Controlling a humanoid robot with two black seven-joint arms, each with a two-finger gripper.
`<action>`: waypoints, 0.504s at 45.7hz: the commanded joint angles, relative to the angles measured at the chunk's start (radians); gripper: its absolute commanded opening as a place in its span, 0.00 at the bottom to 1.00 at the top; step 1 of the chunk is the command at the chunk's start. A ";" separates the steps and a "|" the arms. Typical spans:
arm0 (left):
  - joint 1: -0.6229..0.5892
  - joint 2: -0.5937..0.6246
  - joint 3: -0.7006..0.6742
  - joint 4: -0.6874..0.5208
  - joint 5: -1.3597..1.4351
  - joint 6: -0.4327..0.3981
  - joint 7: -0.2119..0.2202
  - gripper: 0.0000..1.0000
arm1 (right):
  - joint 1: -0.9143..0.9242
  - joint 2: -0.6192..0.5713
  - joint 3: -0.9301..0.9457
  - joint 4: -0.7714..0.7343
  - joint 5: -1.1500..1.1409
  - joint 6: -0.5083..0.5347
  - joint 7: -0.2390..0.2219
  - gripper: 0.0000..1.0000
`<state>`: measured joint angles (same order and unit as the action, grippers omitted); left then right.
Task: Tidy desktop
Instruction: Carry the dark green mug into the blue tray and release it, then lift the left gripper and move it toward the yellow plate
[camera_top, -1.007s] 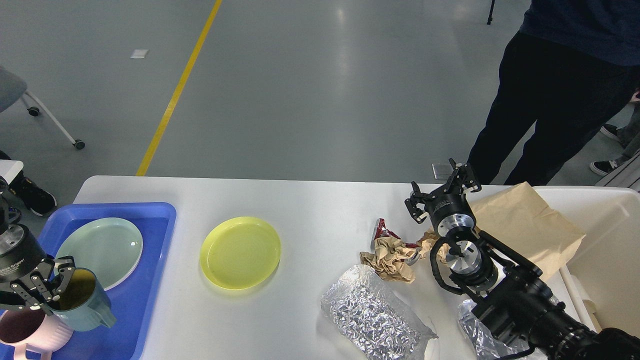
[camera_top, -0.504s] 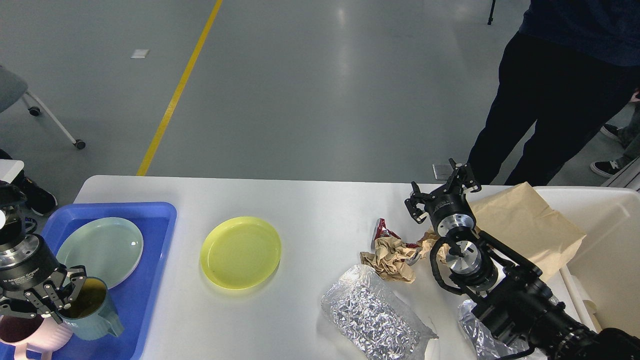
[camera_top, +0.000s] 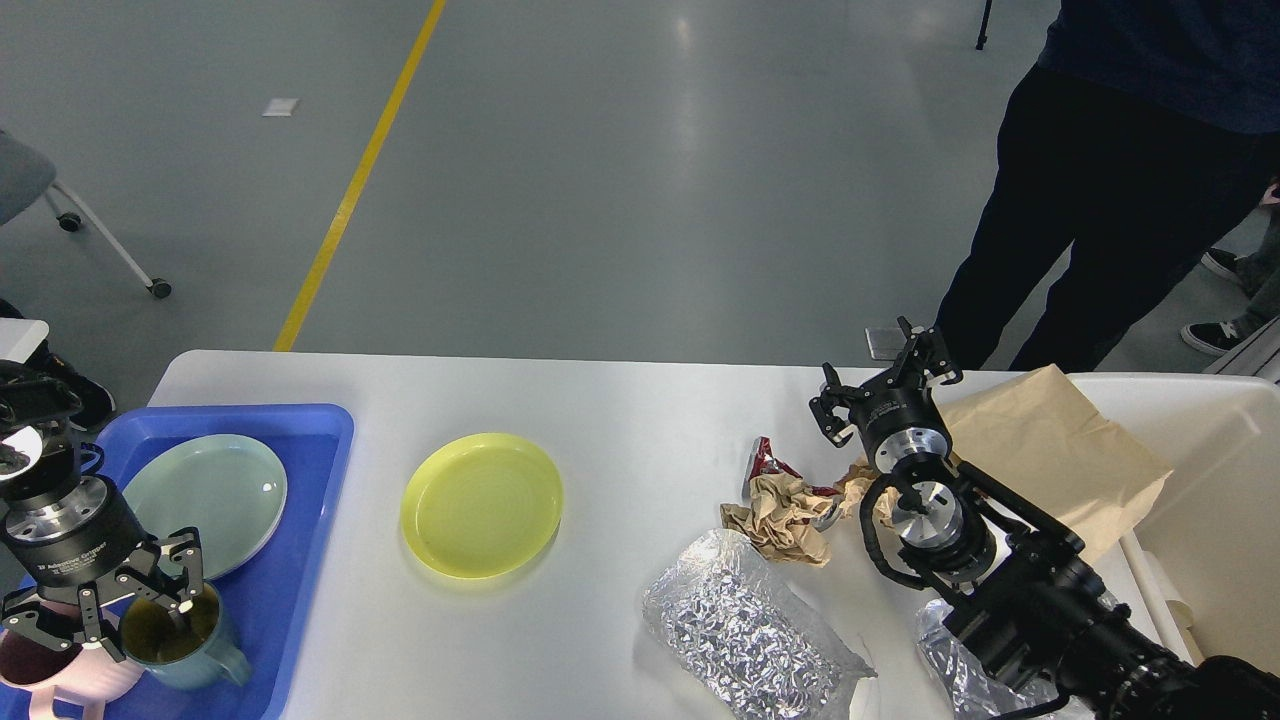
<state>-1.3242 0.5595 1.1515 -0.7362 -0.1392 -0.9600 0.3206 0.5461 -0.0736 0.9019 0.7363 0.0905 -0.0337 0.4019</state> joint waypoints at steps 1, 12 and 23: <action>-0.009 -0.006 0.001 -0.003 0.001 0.000 0.000 0.96 | 0.000 0.000 0.000 0.000 0.000 0.000 0.000 1.00; -0.087 0.005 0.065 -0.040 0.004 0.000 0.006 0.96 | 0.000 0.000 -0.001 0.000 0.000 0.000 0.000 1.00; -0.263 -0.009 0.234 -0.043 0.006 0.000 0.002 0.96 | 0.000 0.000 0.000 0.000 0.000 0.000 0.000 1.00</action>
<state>-1.5138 0.5594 1.3229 -0.7787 -0.1349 -0.9600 0.3243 0.5461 -0.0740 0.9019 0.7363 0.0905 -0.0337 0.4019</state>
